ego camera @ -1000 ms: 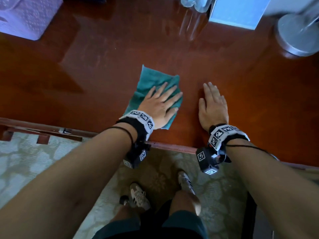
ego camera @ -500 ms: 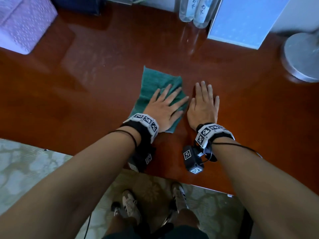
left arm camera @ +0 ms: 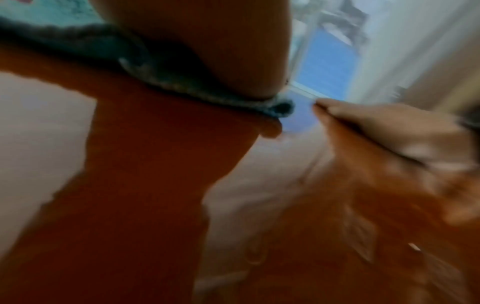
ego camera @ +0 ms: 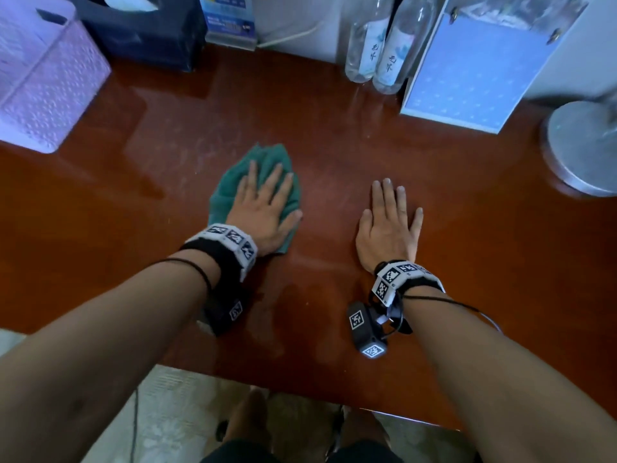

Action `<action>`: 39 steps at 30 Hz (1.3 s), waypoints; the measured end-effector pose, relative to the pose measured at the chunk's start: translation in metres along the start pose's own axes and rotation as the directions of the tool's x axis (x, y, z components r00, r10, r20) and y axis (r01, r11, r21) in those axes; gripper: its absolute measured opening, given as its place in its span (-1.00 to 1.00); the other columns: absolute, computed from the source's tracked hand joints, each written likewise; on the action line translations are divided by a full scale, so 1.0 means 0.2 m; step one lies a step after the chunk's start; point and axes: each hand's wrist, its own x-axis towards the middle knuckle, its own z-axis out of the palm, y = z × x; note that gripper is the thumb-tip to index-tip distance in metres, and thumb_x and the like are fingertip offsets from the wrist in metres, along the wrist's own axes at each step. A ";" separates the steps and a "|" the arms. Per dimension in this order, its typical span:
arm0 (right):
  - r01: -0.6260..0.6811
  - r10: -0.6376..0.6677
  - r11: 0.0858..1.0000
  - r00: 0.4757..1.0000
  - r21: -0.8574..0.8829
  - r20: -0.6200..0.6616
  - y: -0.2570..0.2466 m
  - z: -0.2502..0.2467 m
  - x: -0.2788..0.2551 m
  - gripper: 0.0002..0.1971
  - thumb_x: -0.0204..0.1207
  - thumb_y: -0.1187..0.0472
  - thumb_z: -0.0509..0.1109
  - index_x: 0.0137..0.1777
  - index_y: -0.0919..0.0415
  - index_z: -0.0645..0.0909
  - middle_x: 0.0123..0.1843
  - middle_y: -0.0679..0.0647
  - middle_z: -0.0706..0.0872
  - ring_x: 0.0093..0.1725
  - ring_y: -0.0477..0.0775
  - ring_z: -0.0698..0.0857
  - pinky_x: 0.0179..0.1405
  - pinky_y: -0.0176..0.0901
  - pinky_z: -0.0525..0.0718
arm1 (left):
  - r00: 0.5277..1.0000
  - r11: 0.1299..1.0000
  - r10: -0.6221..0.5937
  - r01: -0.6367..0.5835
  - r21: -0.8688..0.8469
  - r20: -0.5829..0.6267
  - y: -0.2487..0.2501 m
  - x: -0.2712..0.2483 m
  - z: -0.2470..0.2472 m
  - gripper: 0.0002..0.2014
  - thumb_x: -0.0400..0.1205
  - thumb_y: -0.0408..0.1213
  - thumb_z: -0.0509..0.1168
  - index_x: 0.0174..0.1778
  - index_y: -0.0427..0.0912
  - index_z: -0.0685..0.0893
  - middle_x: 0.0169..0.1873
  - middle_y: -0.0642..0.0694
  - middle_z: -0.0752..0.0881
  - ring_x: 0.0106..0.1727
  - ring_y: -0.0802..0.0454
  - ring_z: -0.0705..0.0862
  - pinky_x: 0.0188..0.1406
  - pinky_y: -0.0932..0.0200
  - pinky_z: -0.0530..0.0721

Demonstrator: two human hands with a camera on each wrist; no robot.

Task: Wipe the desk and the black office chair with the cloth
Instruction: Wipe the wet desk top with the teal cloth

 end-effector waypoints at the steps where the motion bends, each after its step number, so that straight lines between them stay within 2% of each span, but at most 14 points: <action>1: -0.013 0.013 1.000 1.000 0.001 -0.022 0.00 0.00 0.00 -0.44 0.71 -0.02 -0.18 0.71 -0.11 -0.15 0.72 -0.20 -0.18 0.69 -0.11 -0.23 0.65 0.20 -0.24 | 0.990 0.990 0.137 -0.138 0.026 0.026 0.07 0.04 -0.01 -0.21 0.58 0.30 -0.36 0.70 -0.03 -0.02 0.70 -0.06 -0.08 0.66 -0.32 -0.27 0.65 -0.23 -0.14; 4: -0.036 0.038 0.999 0.997 0.025 -0.070 0.01 0.02 0.01 -0.45 0.72 0.00 -0.14 0.71 -0.10 -0.09 0.72 -0.19 -0.12 0.69 -0.14 -0.18 0.66 0.13 -0.19 | 0.917 0.911 0.395 -0.398 0.104 0.053 0.27 0.08 0.02 -0.30 0.65 0.22 -0.31 0.69 -0.02 0.09 0.69 -0.06 0.05 0.68 -0.31 -0.16 0.64 -0.23 -0.07; 8: -0.065 0.065 0.998 0.995 0.000 -0.072 0.00 0.02 0.00 -0.45 0.72 0.03 -0.14 0.71 -0.06 -0.09 0.73 -0.16 -0.10 0.69 -0.12 -0.17 0.67 0.10 -0.16 | 0.920 0.918 0.390 -0.391 0.066 0.031 0.28 0.14 0.01 -0.36 0.69 0.24 -0.22 0.69 0.13 -0.03 0.70 0.06 -0.08 0.69 -0.17 -0.27 0.66 -0.12 -0.22; 12: -0.072 0.075 0.996 0.995 0.048 -0.067 -0.02 -0.03 0.04 -0.44 0.72 0.01 -0.09 0.71 -0.06 -0.05 0.73 -0.16 -0.10 0.69 -0.12 -0.19 0.66 0.11 -0.23 | 0.995 0.996 0.087 -0.088 -0.014 -0.044 -0.01 0.32 -0.07 -0.35 0.70 0.25 -0.14 0.69 0.13 -0.06 0.70 0.04 -0.11 0.68 -0.21 -0.25 0.64 -0.14 -0.16; 16: -0.034 0.040 0.997 0.996 0.067 -0.083 -0.02 -0.10 0.19 -0.43 0.72 -0.01 -0.10 0.71 -0.04 -0.07 0.73 -0.15 -0.13 0.69 -0.11 -0.21 0.67 0.09 -0.25 | 0.985 0.987 -0.154 0.148 -0.070 -0.080 -0.33 0.36 -0.11 -0.35 0.70 0.22 -0.09 0.70 0.08 -0.01 0.70 -0.01 -0.07 0.68 -0.26 -0.19 0.65 -0.20 -0.11; 19: -0.045 0.053 0.995 0.995 0.090 -0.083 -0.03 -0.11 0.30 -0.43 0.71 0.00 -0.07 0.71 -0.01 -0.03 0.73 -0.14 -0.11 0.69 -0.10 -0.20 0.67 0.08 -0.25 | 0.969 0.973 -0.227 0.221 -0.065 -0.102 -0.21 0.37 -0.09 -0.37 0.71 0.19 -0.17 0.70 0.06 0.01 0.70 -0.04 -0.03 0.67 -0.33 -0.18 0.64 -0.26 -0.12; 20: -0.037 0.045 0.994 0.996 0.102 -0.081 -0.04 -0.11 0.34 -0.43 0.71 0.01 -0.06 0.71 -0.01 -0.02 0.73 -0.14 -0.10 0.69 -0.10 -0.20 0.67 0.07 -0.24 | 0.975 0.982 -0.189 0.184 -0.051 -0.114 -0.12 0.39 -0.10 -0.36 0.68 0.19 -0.20 0.70 0.06 0.03 0.70 -0.04 -0.01 0.67 -0.37 -0.17 0.63 -0.28 -0.11; 22: -0.010 0.022 0.994 0.995 0.112 -0.101 -0.06 -0.10 0.39 -0.44 0.71 0.06 -0.05 0.71 0.00 0.01 0.73 -0.13 -0.07 0.70 -0.09 -0.17 0.67 0.06 -0.22 | 0.996 0.999 0.042 -0.042 0.008 -0.085 0.12 0.42 -0.07 -0.35 0.64 0.19 -0.26 0.69 0.10 0.01 0.70 -0.01 -0.01 0.66 -0.37 -0.21 0.62 -0.29 -0.11; 24: -0.003 0.017 0.993 0.993 0.119 -0.121 -0.06 -0.10 0.43 -0.46 0.72 0.11 -0.07 0.71 0.02 0.03 0.73 -0.12 -0.04 0.70 -0.09 -0.14 0.67 0.03 -0.19 | 0.969 0.968 0.247 -0.246 0.054 -0.021 0.33 0.45 -0.06 -0.35 0.63 0.17 -0.32 0.69 0.13 -0.01 0.70 0.02 -0.03 0.67 -0.32 -0.24 0.64 -0.24 -0.16; 28: -0.052 0.069 0.990 0.990 0.134 -0.126 0.01 -0.10 0.51 -0.47 0.72 0.15 -0.08 0.70 0.07 0.05 0.73 -0.09 0.00 0.70 -0.08 -0.10 0.68 0.00 -0.12 | 0.950 0.950 0.311 -0.310 0.049 -0.026 0.41 0.53 -0.07 -0.41 0.70 0.17 -0.23 0.69 0.14 -0.02 0.70 0.06 -0.03 0.69 -0.19 -0.22 0.66 -0.11 -0.20; 30: -0.044 0.062 0.989 0.990 0.143 -0.127 0.03 -0.11 0.54 -0.47 0.71 0.16 -0.04 0.70 0.07 0.09 0.73 -0.09 0.03 0.70 -0.08 -0.08 0.68 -0.01 -0.12 | 0.975 0.978 0.210 -0.210 0.020 -0.070 0.28 0.63 -0.09 -0.41 0.71 0.18 -0.21 0.69 0.13 0.00 0.70 0.06 -0.02 0.70 -0.17 -0.21 0.65 -0.10 -0.17; 32: -0.008 0.025 0.990 0.993 0.143 -0.118 0.01 -0.12 0.58 -0.46 0.71 0.14 -0.03 0.70 0.07 0.09 0.73 -0.09 0.03 0.70 -0.08 -0.09 0.67 -0.03 -0.14 | 0.991 0.999 -0.011 0.005 -0.046 -0.131 0.07 0.71 -0.13 -0.36 0.66 0.19 -0.25 0.68 0.09 0.10 0.69 -0.02 0.06 0.69 -0.25 -0.10 0.63 -0.16 -0.05; 36: 0.085 -0.067 0.982 0.991 0.167 -0.114 -0.05 -0.13 0.65 -0.46 0.72 0.09 -0.03 0.70 0.08 0.08 0.73 -0.08 0.02 0.70 -0.08 -0.11 0.68 -0.01 -0.16 | 0.921 0.928 -0.362 0.342 -0.146 -0.147 -0.39 0.72 -0.18 -0.44 0.74 0.10 -0.10 0.69 0.07 0.11 0.69 -0.06 0.06 0.69 -0.26 -0.08 0.64 -0.19 -0.03; 39: 0.110 -0.093 0.980 0.990 0.164 -0.107 -0.07 -0.12 0.70 -0.46 0.72 0.08 -0.04 0.70 0.07 0.07 0.73 -0.07 0.02 0.70 -0.09 -0.11 0.68 0.01 -0.14 | 0.868 0.880 -0.470 0.447 -0.158 -0.161 -0.37 0.73 -0.19 -0.43 0.74 0.10 -0.09 0.70 0.10 0.05 0.70 -0.02 0.00 0.68 -0.28 -0.16 0.64 -0.23 -0.11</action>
